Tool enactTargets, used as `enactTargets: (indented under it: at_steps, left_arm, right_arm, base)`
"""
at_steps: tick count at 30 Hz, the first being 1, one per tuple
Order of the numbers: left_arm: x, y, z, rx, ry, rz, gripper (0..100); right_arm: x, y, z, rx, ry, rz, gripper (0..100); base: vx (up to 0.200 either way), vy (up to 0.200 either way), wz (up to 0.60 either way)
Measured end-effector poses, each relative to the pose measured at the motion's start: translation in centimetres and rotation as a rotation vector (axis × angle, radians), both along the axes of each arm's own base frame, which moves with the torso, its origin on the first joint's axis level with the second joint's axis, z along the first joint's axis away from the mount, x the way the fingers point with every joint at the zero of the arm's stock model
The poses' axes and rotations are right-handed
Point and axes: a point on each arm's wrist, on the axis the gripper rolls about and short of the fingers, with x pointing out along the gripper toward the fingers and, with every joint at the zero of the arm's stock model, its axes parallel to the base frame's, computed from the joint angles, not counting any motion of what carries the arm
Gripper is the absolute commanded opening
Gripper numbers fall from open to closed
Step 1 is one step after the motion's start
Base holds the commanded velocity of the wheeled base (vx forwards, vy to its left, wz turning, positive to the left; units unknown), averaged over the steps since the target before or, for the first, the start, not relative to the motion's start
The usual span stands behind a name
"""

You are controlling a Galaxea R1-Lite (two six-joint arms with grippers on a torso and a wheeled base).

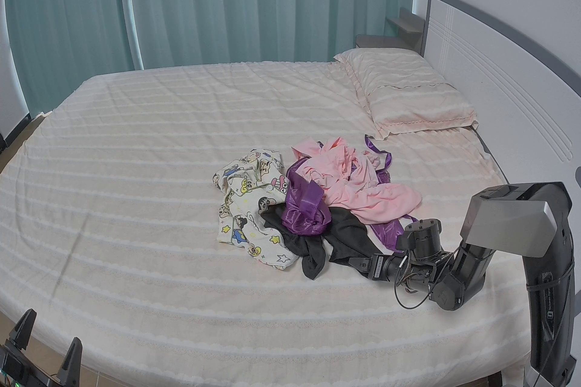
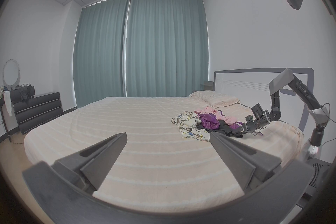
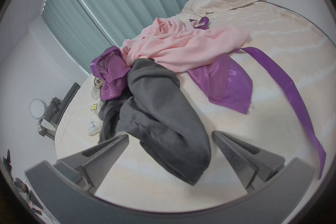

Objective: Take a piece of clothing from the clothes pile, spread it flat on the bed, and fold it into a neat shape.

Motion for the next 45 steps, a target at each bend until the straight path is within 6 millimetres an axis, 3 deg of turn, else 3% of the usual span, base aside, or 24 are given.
enactTargets:
  at_steps: [1,18,27,34,45]
  left_arm:
    - [0.0,0.0,0.0,0.000,0.000,0.000,100]
    - [0.0,0.0,0.4,0.009,-0.028,-0.002,100]
    - [-1.1,-0.2,6.0,-0.044,-0.158,-0.111,100]
    - [2.3,-0.6,7.4,-0.054,0.060,-0.272,100]
    - [8.8,-1.3,6.7,-0.004,0.407,-0.426,100]
  right_arm:
    - [0.0,0.2,0.0,0.002,-0.003,0.004,0]
    - [0.1,0.6,0.3,0.060,-0.008,-0.010,0]
    - [-0.9,0.4,2.0,0.130,-0.026,-0.015,0]
    - [-1.9,0.1,3.0,0.183,-0.053,-0.023,0]
    - [-2.9,-0.3,3.8,0.261,-0.070,-0.051,0]
  base:
    - [0.000,0.000,0.00]
    - [0.000,0.000,0.00]
    - [0.000,0.000,0.00]
    - [0.000,0.000,0.00]
    - [0.000,0.000,0.00]
